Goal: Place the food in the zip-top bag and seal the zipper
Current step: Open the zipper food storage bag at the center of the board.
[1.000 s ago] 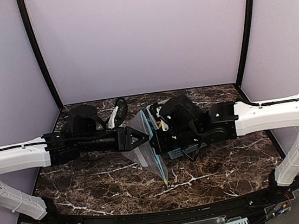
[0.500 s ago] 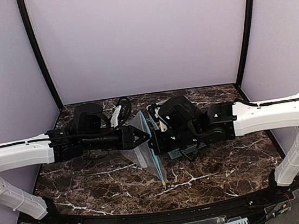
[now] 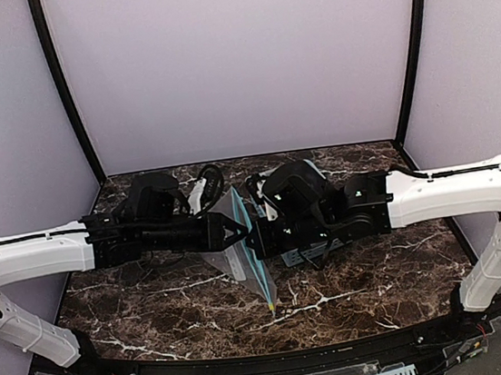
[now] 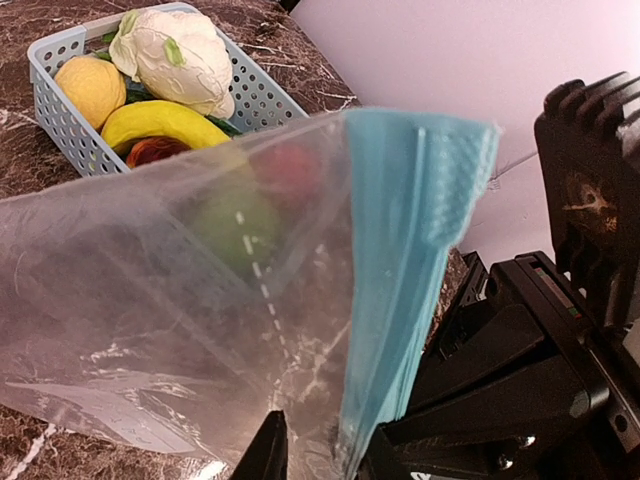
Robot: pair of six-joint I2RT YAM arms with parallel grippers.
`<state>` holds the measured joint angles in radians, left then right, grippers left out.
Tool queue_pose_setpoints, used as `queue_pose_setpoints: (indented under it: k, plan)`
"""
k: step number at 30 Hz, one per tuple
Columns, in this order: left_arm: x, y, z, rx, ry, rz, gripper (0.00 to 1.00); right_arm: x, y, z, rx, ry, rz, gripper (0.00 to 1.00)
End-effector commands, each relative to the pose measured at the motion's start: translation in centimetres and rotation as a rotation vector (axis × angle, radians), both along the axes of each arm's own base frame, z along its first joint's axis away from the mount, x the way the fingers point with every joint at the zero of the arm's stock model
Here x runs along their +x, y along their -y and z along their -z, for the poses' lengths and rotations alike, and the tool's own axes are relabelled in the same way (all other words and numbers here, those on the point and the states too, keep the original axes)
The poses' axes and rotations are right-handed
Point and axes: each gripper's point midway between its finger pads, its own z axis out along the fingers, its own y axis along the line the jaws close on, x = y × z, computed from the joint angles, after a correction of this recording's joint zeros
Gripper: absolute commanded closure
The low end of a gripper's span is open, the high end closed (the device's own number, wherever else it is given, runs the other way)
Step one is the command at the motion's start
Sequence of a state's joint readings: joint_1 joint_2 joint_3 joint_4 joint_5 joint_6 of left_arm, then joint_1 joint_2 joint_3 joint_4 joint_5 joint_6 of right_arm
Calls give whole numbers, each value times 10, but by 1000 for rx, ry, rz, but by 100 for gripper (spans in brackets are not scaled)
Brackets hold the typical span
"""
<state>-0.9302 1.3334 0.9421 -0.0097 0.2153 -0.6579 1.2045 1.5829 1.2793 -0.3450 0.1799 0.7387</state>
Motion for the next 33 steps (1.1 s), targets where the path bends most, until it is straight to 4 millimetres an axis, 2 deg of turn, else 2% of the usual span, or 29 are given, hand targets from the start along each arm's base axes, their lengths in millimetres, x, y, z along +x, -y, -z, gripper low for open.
queue_pose_setpoints:
  k: [1, 7, 12, 19, 25, 30, 33]
  plan:
    - [-2, -2, -3, 21, 2, 2, 83, 2, -4, -2, 1, 6, 20, 100]
    - [-4, -6, -4, 24, 0, -3, 98, 7, 6, 2, -24, -1, 80, 100]
    - [-5, -17, -9, 55, 19, -23, 99, 13, 24, 6, -66, 5, 163, 100]
    - [-10, -41, -19, 134, 55, -45, 99, 23, 62, 16, -175, 19, 311, 100]
    - [-15, -57, -26, 211, 77, -43, 99, 26, 79, 17, -213, 26, 387, 100]
    - [-18, -58, -31, 229, 86, -19, 99, 25, 79, 13, -194, 18, 389, 100]
    - [-21, -46, -37, 170, 77, 19, 99, 19, 56, 1, -116, 36, 260, 98]
